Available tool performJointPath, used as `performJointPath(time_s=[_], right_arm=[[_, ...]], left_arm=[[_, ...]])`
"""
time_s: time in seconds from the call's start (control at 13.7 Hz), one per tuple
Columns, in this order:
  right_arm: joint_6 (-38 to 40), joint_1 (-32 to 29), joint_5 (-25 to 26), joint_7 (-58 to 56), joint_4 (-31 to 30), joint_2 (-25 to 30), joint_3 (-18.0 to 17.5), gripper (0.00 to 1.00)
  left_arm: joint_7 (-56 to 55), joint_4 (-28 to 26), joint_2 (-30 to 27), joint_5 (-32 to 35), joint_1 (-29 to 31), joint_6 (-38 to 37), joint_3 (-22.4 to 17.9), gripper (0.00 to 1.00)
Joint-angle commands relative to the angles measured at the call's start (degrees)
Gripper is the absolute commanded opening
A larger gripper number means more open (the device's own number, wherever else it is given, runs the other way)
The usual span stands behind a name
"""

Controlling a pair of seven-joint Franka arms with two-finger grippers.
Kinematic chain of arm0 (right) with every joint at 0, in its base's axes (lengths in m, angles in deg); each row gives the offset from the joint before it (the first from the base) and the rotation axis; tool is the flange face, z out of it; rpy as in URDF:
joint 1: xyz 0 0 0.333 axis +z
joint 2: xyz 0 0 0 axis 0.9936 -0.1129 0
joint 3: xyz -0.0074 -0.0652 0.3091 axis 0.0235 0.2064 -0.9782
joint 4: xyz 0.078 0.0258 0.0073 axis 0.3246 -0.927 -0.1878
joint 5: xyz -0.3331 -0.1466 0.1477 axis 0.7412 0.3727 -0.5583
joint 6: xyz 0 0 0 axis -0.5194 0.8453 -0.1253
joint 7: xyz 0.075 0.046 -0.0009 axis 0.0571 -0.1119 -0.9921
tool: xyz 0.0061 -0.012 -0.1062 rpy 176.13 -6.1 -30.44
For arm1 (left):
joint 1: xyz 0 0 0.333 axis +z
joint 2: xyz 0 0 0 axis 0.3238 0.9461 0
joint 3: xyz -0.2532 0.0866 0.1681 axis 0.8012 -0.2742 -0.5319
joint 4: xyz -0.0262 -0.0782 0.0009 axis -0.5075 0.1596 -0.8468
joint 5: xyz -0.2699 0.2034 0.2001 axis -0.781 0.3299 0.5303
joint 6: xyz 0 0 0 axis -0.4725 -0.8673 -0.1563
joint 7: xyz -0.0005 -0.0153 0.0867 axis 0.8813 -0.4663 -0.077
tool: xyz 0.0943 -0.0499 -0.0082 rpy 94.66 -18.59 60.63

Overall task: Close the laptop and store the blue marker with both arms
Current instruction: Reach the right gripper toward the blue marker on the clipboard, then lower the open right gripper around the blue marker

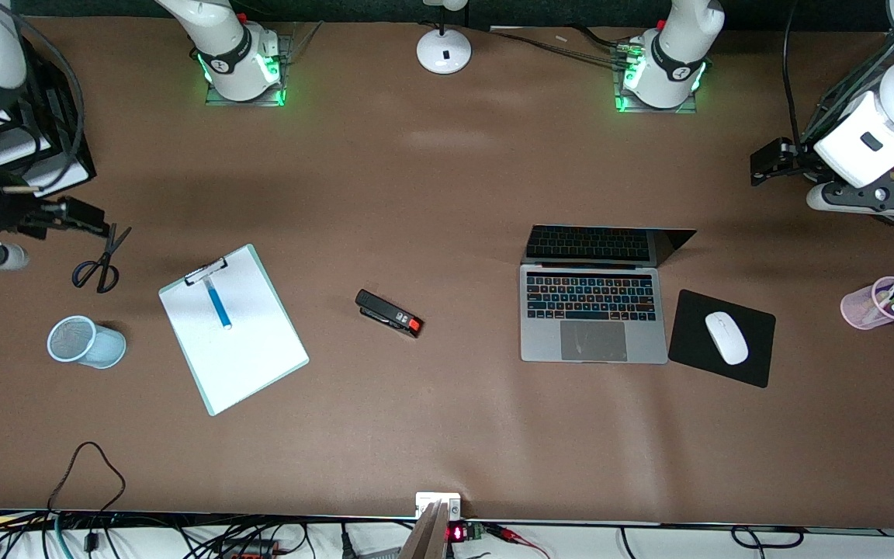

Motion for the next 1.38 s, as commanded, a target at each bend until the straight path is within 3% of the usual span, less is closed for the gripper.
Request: performJointPath(time_s=[0.0,0.29,0.87,1.31], right_arm=[[-3.2,-0.5,-0.2,0.1,0.2,-3.3,-0.9,1.00],[-8.0,0.3,-0.2,0.0,0.2,-8.3,-1.0,1.00],[-17.3,0.7,0.1,-14.7,0.1,-19.6,-1.0,1.00],[-22.1,2.0,0.1,-17.9,-0.4,-23.7,-1.1,1.00]], left_arm=[[-0.3,1.7,0.8,-0.9,0.8,-1.3,0.2,1.00],[-0.3,1.7,1.0,-1.5,1.9,-2.6,0.2,1.00],[-0.3,1.7,1.1,-1.5,2.0,-2.7,0.2,1.00],[-0.2,1.7,1.1,-1.5,2.4,-2.8,0.2,1.00]])
